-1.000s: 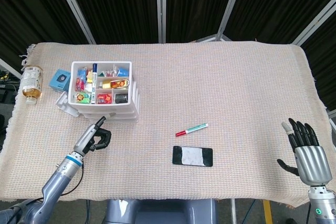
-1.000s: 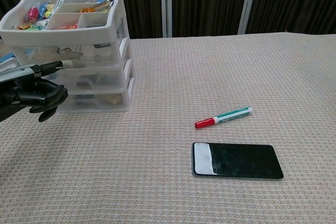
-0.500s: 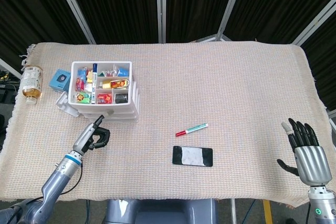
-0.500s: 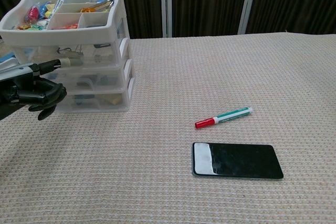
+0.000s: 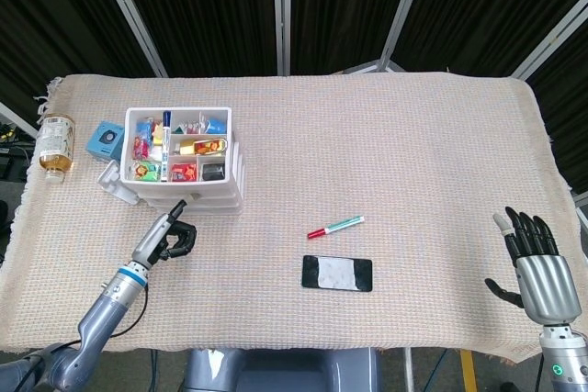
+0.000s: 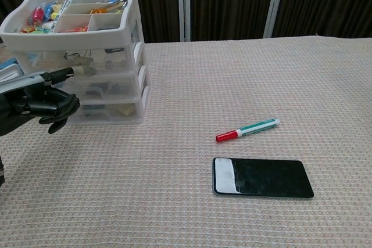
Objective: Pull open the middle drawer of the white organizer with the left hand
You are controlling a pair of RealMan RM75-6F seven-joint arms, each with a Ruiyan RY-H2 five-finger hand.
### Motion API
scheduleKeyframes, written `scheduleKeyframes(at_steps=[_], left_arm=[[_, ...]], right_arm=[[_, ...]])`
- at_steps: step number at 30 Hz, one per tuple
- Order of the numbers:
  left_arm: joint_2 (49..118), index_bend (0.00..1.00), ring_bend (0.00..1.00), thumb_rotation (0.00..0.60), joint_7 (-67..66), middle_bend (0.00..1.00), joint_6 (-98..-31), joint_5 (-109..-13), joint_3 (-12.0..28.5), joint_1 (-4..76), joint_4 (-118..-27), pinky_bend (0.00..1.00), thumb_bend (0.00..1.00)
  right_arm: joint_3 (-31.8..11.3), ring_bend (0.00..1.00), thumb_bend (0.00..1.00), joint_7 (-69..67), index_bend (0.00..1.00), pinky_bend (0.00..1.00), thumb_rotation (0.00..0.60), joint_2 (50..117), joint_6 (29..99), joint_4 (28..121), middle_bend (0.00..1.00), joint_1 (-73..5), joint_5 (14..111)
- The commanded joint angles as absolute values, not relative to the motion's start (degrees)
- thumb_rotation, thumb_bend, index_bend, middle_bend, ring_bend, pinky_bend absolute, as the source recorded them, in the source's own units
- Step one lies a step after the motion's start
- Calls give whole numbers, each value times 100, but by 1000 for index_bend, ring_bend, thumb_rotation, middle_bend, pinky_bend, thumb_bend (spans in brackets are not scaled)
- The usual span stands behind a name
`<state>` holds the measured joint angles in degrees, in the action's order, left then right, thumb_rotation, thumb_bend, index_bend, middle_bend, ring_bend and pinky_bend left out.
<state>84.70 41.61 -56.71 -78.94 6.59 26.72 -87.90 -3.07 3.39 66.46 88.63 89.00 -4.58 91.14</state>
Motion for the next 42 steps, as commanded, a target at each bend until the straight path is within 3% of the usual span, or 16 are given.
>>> scheduleKeyframes(at_steps=[1,8,14,42], left_arm=[[8491,72,873,600,4142,794,-5650,-7869,674,2695,-8773,741,718],[8462,226,873,600,4142,794,-5572,-7924,655,2761,-8812,741,718],[8423,293,873,600,4186,795,-5592,-7965,615,2752,-8866,741,719],[8215,284,872,600,4461,794,-6285,-8550,149,2360,-8878,741,719]], right_arm=[[-304,0,17,346,0,0,600,6648,8863,8904,0,-457,9115],[-304,0,17,344,0,0,600,6643,8848,8907,0,-458,9104],[-298,0,17,345,0,0,600,6645,8837,8910,0,-461,9107],[-280,0,17,417,0,0,600,6651,8845,8955,0,-447,9123]])
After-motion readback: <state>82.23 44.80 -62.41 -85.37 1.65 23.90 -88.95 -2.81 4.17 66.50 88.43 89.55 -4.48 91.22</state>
